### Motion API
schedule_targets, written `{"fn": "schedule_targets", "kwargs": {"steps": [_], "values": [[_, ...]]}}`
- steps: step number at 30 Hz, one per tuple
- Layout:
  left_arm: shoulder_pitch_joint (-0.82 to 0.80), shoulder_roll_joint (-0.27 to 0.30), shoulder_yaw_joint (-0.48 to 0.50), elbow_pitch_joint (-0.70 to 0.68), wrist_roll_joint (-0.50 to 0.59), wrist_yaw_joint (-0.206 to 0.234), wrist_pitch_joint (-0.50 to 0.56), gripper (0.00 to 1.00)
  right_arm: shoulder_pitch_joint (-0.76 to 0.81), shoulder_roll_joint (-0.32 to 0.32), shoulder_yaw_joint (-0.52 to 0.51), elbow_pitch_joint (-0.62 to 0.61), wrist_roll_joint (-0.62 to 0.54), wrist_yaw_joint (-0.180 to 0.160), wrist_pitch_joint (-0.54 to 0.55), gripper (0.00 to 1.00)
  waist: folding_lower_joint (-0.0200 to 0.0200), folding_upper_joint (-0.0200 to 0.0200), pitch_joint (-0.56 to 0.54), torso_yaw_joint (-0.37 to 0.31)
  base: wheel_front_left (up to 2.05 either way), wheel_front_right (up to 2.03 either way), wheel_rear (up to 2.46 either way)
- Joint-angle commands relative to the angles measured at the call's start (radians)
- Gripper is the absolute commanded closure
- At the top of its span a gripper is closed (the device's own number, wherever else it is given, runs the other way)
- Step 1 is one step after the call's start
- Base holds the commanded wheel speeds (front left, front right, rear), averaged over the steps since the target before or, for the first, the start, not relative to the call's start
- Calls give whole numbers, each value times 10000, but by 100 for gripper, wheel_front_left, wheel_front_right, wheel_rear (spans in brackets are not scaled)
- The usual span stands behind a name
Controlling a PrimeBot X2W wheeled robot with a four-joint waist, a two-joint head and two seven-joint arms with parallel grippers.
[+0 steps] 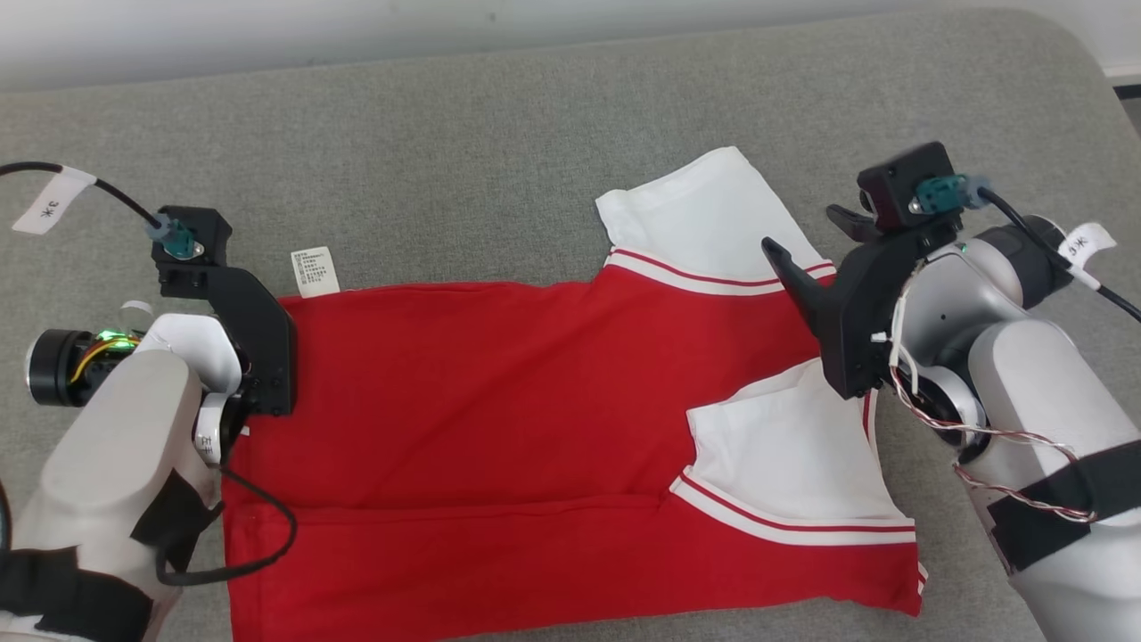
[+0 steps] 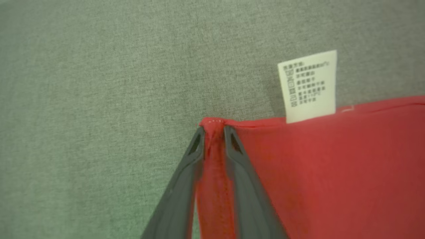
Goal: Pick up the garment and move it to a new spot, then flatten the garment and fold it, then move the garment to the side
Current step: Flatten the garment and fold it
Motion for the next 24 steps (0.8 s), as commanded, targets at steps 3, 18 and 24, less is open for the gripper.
{"fn": "schedule_targets", "kwargs": {"steps": [3, 18, 24], "values": [[33, 198, -7, 291, 50, 180, -177, 100, -606, 6, 269, 420, 140, 11, 72, 0, 0, -1, 159, 16, 0, 0, 0], [-229, 115, 148, 45, -328, 96, -410, 100, -2947, 263, 132, 4003, -854, 11, -92, 0, 0, -1, 493, 588, 0, 0, 0], [-327, -100, 21, -168, -382, -39, -360, 100, -3590, 405, -344, 5508, -1463, 11, -383, 0, 0, -1, 484, 929, 0, 0, 0]]}}
